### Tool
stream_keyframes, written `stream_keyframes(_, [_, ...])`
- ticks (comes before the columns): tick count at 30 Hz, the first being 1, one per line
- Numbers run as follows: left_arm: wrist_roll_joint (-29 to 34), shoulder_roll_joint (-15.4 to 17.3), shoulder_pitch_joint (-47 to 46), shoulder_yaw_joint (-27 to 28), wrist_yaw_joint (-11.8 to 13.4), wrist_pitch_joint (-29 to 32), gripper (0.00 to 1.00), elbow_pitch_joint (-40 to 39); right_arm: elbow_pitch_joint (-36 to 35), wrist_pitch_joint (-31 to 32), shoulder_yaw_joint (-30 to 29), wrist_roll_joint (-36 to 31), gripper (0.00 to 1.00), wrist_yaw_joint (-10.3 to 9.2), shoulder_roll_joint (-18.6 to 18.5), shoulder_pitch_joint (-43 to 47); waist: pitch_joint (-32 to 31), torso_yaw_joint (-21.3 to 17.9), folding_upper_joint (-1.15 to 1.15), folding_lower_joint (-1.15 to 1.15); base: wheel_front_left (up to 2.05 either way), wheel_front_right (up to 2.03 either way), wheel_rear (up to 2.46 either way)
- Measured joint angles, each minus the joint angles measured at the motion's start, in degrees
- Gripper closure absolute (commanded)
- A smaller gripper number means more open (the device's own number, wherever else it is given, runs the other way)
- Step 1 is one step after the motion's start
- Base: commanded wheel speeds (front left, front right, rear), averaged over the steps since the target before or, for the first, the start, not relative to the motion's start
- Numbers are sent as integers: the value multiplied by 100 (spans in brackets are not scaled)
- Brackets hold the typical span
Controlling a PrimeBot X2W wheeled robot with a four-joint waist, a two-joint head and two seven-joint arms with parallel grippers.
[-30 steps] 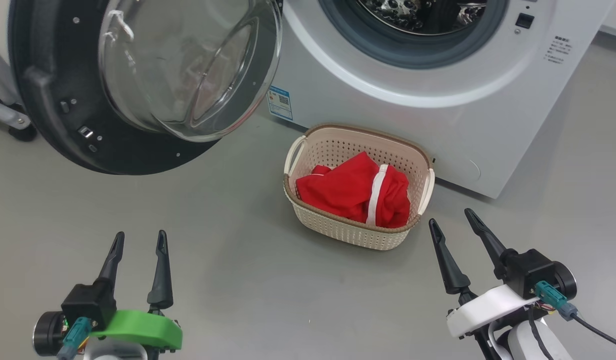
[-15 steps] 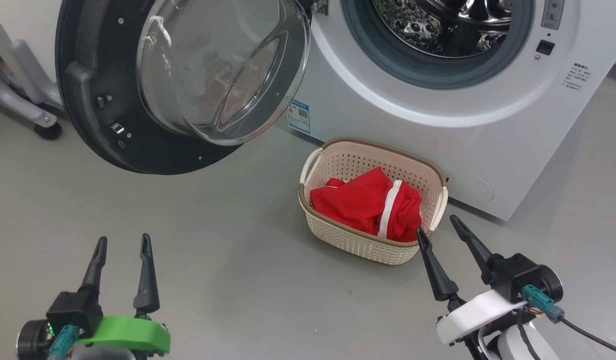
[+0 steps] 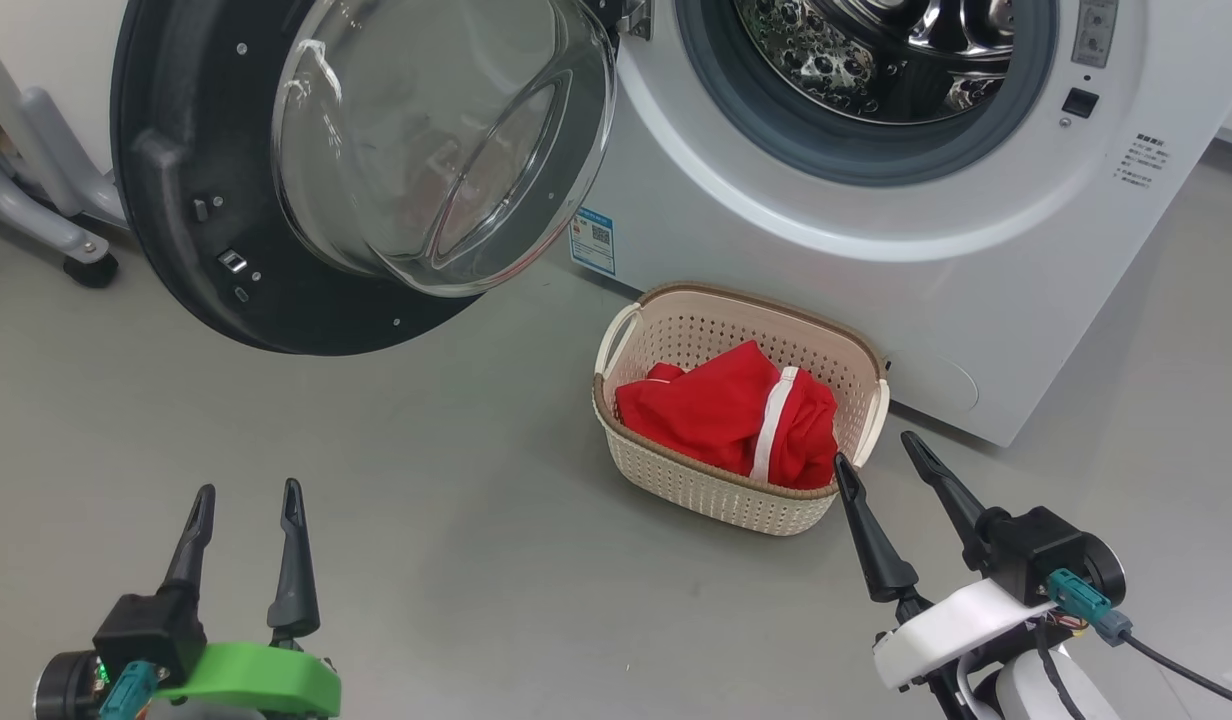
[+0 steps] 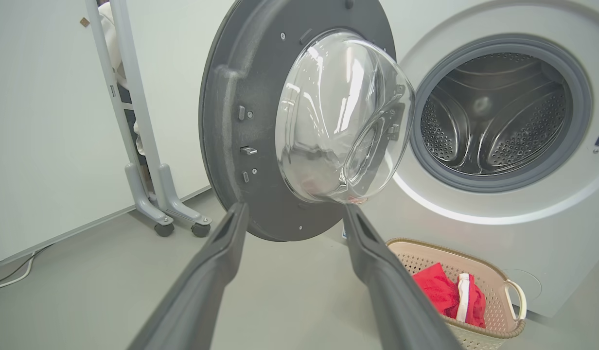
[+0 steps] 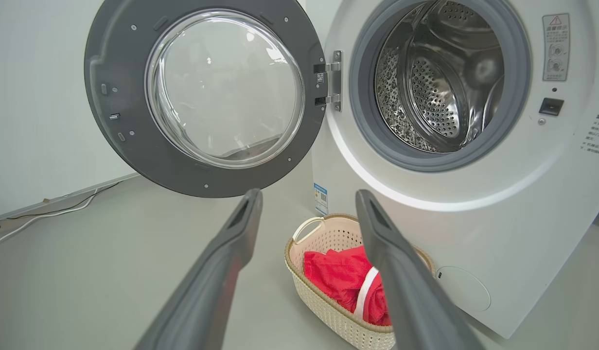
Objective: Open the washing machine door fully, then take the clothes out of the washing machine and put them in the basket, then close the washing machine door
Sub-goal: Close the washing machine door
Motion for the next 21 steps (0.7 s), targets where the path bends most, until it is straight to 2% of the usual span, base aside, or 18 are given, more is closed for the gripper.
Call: stream_keyframes(21, [-3,0,21,22,-2,0,0,2,1,0,-11,3,0,0,18,0,-12,-76,0,0,0,0,0])
